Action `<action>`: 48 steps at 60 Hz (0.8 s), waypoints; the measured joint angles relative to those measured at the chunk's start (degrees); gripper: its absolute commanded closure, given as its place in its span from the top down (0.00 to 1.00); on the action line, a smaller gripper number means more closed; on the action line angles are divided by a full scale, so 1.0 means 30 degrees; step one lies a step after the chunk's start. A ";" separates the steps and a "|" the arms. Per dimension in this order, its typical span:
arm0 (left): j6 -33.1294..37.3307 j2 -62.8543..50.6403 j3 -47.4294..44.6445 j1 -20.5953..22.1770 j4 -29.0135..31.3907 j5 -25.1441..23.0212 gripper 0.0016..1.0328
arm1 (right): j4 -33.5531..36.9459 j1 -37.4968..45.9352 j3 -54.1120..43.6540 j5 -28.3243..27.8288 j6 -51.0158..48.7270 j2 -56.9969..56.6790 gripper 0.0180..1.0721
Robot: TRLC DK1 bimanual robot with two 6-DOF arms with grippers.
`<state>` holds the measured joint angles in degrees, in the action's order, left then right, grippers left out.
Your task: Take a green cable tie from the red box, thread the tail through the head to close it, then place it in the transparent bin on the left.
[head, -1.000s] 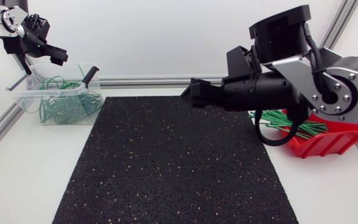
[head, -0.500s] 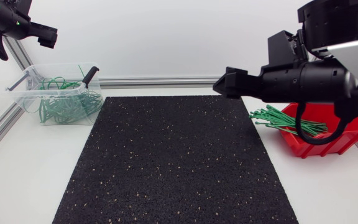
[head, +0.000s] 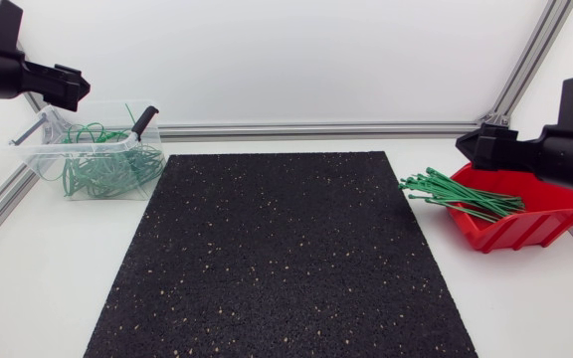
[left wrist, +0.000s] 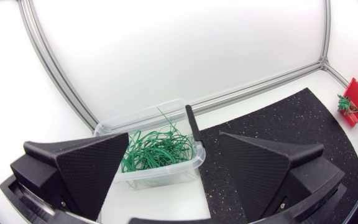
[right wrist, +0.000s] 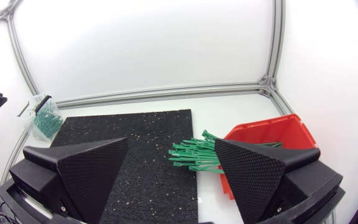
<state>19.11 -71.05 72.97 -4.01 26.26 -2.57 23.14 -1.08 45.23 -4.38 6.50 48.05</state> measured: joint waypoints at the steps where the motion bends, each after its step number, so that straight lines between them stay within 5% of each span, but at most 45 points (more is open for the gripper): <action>1: 0.0036 0.0328 -0.0306 0.0000 -0.0036 -0.0160 0.97 | -0.0007 0.0226 -0.0197 -0.0015 -0.0168 -0.0270 0.97; 17: 0.0197 0.5537 -0.5442 0.0007 -0.1450 -0.1559 0.98 | -0.0080 0.1967 -0.3009 -0.0080 -0.0918 -0.4255 0.96; 48: -0.0838 1.3653 -1.4841 -0.0393 -0.7592 -0.2208 0.97 | -0.3315 0.1661 -0.8575 0.0641 -0.1275 -0.9894 0.96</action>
<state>16.60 -30.09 28.45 -5.19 3.49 -9.19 13.19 3.90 19.51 -2.46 2.68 18.37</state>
